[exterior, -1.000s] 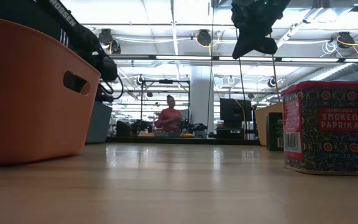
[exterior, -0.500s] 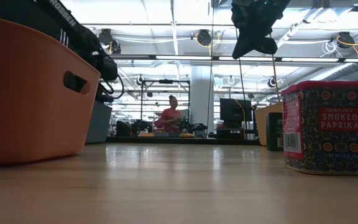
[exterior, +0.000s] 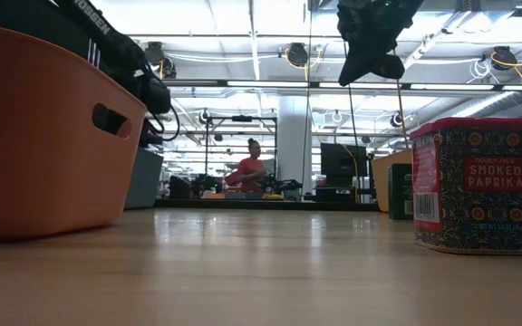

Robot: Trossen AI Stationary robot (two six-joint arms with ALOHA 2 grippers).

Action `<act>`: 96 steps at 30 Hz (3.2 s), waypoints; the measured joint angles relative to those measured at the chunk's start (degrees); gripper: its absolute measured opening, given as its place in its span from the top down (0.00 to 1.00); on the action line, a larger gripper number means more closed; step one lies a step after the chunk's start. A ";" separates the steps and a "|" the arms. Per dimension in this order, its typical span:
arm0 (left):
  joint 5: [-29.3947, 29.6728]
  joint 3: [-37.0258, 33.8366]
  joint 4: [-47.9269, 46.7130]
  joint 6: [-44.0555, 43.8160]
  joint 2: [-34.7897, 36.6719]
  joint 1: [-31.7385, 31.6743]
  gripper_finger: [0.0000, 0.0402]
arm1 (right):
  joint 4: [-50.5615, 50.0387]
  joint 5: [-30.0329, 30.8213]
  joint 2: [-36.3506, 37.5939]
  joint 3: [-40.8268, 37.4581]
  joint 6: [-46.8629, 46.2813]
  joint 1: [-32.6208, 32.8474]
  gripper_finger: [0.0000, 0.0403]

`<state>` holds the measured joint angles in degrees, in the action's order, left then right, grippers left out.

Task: Sort spices by type
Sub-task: Put the top red seasoning can into the blue bin, then put the black seasoning can into the yellow bin

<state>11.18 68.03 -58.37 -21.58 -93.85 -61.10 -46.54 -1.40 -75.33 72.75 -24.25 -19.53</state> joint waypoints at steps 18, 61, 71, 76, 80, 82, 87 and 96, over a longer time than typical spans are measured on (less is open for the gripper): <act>-2.82 0.06 -1.33 -6.95 18.19 5.19 0.33 | 0.83 1.71 0.00 0.00 1.02 -0.04 1.00; -34.38 0.07 -2.47 -57.64 33.99 75.31 0.33 | 12.04 1.68 0.00 0.02 6.17 -1.15 1.00; -25.50 0.07 4.91 -47.77 33.99 73.30 0.33 | 12.43 -10.76 1.70 0.04 6.55 2.15 1.00; -19.13 0.07 7.32 -40.63 33.99 71.14 0.33 | 11.32 -10.36 3.00 0.04 1.85 5.41 1.00; -14.29 0.07 7.34 -36.24 33.99 69.45 0.33 | 9.23 -10.20 3.08 0.04 -3.04 7.70 1.00; -12.41 0.07 7.41 -34.42 33.99 68.61 0.33 | 7.97 -10.16 3.14 0.02 -4.47 8.88 1.00; -11.86 0.07 8.66 -29.55 33.99 67.78 0.33 | 5.47 -10.60 3.37 0.02 -5.11 12.03 1.00; -5.39 0.07 18.96 -21.46 33.99 67.80 0.33 | -13.04 -10.53 3.26 0.04 12.15 14.94 1.00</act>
<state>5.78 68.10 -39.41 -43.05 -59.86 6.70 -59.58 -11.92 -72.07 72.79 -12.10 -4.58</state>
